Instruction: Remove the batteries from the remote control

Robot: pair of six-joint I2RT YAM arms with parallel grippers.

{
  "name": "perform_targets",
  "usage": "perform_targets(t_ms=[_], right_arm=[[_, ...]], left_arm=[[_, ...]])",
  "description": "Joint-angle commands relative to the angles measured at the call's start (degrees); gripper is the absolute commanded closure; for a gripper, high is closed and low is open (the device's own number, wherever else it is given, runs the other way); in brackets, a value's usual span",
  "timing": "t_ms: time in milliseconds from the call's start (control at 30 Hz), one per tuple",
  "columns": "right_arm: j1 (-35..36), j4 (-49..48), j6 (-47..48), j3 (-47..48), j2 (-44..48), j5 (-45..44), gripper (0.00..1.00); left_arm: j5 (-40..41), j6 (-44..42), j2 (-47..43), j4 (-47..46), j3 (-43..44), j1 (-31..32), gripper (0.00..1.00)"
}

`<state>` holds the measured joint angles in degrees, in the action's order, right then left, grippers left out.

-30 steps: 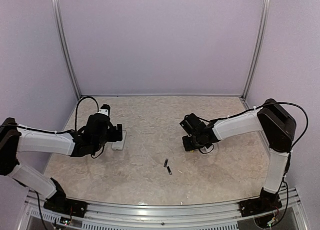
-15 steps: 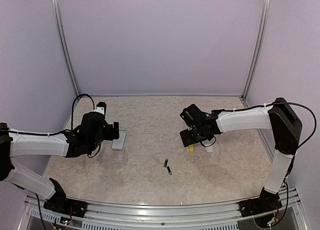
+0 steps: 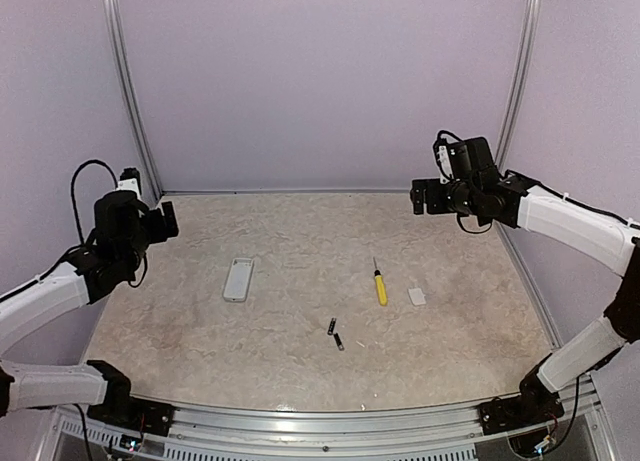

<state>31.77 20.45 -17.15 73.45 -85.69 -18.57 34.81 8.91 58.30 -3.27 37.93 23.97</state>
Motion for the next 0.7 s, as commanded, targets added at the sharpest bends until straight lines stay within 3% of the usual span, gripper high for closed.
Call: perform_targets(t_ms=[0, 233, 667], right_arm=[[-5.87, -5.75, 1.41, -10.34, 7.75, 3.34, 0.00], [-12.32, -14.26, -2.39, -25.85, 19.44, 6.17, 0.01], [-12.31, -17.43, -3.70, -30.04, 25.92, 6.01, 0.00]], left_arm=[[0.73, -1.25, -4.71, 2.11, -1.97, -5.52, 0.01], [3.31, -0.03, -8.20, 0.37, -6.67, -8.21, 0.01], [-0.79, 0.15, -8.93, -1.32, -7.17, -8.23, 0.01]])
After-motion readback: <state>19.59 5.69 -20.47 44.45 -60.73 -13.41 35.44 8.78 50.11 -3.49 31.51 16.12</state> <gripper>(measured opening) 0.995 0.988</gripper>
